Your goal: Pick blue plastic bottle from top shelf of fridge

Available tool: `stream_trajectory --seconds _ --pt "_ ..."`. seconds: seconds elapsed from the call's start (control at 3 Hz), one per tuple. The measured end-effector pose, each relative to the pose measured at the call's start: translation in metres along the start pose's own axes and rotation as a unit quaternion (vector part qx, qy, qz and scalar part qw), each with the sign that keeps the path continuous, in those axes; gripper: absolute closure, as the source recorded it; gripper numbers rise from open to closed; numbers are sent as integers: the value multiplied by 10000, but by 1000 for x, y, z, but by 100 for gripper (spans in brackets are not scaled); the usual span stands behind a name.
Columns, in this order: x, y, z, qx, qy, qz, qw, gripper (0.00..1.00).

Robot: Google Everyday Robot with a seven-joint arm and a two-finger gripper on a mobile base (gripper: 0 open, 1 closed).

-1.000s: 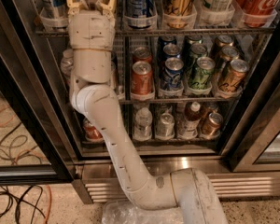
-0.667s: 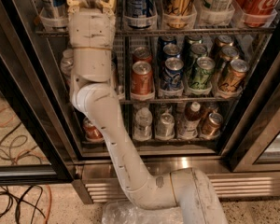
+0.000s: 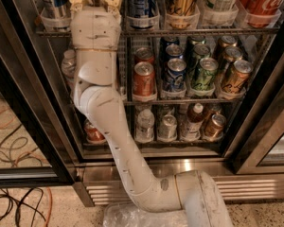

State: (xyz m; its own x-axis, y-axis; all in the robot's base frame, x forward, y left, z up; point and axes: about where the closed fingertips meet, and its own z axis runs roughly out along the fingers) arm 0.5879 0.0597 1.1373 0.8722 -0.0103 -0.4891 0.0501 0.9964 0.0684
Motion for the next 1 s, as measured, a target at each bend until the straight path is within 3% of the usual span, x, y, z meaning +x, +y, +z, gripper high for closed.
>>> stream_trajectory --seconds 0.67,1.0 --pt "-15 -4 -46 -571 -3 -74 9983 100" --pt "-15 -4 -46 -571 -3 -74 9983 100"
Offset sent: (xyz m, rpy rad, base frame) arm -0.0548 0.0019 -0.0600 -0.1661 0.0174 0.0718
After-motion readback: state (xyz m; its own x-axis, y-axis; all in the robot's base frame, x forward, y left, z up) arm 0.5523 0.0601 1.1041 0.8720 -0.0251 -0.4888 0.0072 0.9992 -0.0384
